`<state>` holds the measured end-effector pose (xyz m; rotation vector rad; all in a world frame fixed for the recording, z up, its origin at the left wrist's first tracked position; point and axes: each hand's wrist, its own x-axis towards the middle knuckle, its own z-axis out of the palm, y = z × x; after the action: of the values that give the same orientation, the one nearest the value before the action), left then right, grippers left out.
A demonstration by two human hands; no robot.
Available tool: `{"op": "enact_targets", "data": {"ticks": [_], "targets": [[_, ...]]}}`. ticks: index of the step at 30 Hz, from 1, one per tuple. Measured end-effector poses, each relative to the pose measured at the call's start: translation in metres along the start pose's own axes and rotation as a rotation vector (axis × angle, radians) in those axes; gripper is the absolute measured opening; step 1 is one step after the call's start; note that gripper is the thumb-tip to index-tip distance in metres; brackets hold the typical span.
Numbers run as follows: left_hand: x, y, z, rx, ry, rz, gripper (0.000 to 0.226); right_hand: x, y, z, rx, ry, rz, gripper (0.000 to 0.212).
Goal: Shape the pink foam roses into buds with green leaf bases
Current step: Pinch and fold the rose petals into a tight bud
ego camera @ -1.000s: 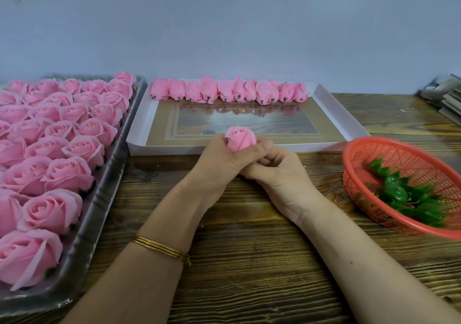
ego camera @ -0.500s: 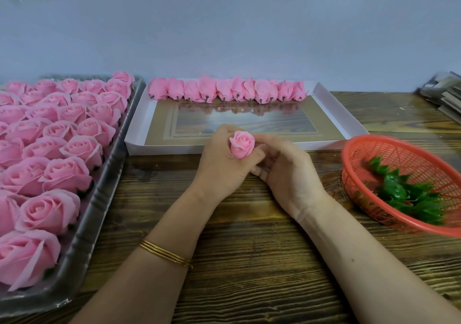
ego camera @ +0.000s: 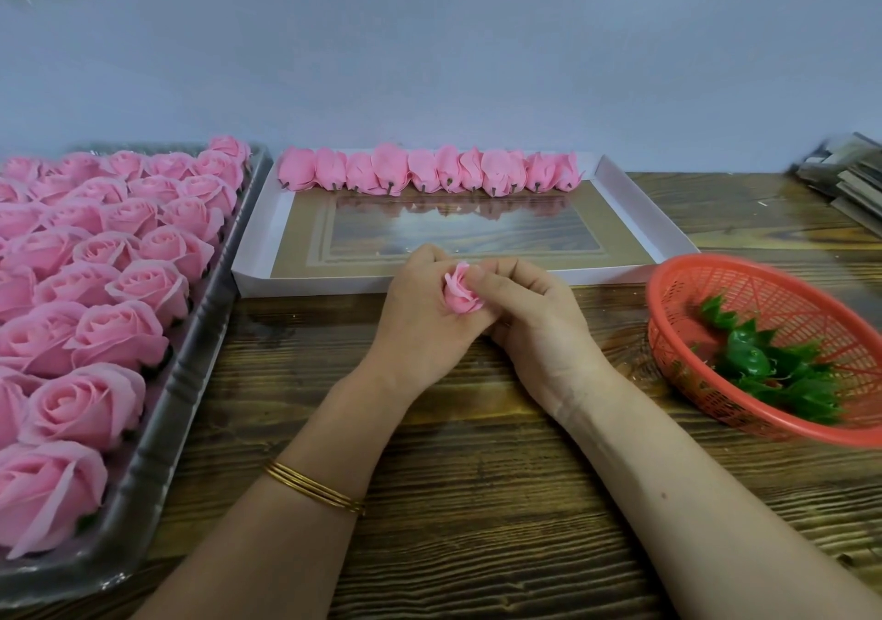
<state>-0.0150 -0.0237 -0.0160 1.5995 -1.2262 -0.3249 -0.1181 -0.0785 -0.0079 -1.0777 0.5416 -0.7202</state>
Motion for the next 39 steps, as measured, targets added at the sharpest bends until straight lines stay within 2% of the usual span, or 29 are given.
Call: {"op": "enact_targets", "data": {"ticks": [6, 10, 13, 28, 35, 39], "targets": [[0.0008, -0.0024, 0.0011, -0.025, 0.006, -0.052, 0.019, 0.0006, 0.0008, 0.0004, -0.007, 0.011, 0.009, 0.049], [0.0001, -0.0025, 0.0016, -0.046, 0.025, -0.023, 0.039, 0.0001, 0.0009, 0.0003, -0.008, 0.015, 0.009, 0.052], [0.0004, -0.0013, 0.0013, -0.054, 0.018, -0.018, 0.044, 0.0, 0.0009, 0.0002, -0.008, 0.017, 0.004, 0.052], [-0.0021, 0.0051, 0.0015, -0.061, -0.005, -0.002, 0.039, 0.0006, 0.0031, -0.0013, -0.013, 0.014, 0.001, 0.039], [-0.0028, 0.0051, 0.0017, -0.047, 0.004, 0.009, 0.039, 0.0005, 0.0029, 0.0, -0.031, 0.027, 0.007, 0.048], [-0.0027, 0.0061, 0.0008, -0.053, -0.001, 0.017, 0.049, 0.0008, 0.0034, -0.0002, -0.033, 0.035, 0.003, 0.051]]}}
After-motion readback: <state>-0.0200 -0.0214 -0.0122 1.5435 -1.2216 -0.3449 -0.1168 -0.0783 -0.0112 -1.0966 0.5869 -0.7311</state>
